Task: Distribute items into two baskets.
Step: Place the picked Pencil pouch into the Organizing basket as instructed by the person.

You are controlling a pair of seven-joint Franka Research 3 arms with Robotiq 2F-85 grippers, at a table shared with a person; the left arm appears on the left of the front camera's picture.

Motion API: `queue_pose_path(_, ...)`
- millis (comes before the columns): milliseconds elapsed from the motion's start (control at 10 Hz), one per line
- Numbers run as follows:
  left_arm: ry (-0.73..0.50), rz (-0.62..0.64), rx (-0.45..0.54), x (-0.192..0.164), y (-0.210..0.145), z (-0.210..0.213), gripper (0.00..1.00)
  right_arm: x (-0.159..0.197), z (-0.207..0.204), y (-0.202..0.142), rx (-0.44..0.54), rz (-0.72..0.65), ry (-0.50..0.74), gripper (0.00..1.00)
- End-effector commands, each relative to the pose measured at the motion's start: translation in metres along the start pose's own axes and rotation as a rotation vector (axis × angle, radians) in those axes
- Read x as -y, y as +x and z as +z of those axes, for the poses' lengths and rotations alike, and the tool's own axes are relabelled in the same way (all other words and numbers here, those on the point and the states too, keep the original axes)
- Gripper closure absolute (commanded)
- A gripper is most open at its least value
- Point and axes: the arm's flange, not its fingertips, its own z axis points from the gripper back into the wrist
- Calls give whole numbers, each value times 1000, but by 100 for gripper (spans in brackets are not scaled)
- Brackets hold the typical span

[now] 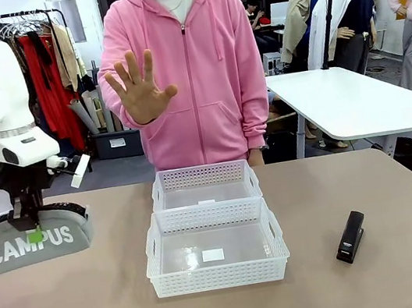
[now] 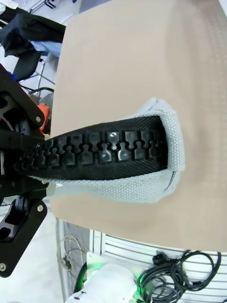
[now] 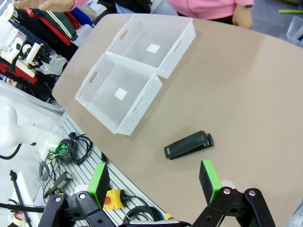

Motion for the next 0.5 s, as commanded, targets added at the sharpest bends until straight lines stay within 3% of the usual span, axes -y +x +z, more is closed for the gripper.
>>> queue_pose_path(0,4,1,-9,2,-4,1,100,0,1,2,13,10,10,0)
queue_pose_path(400,4,1,-9,2,-4,1,100,0,1,2,13,10,10,0)
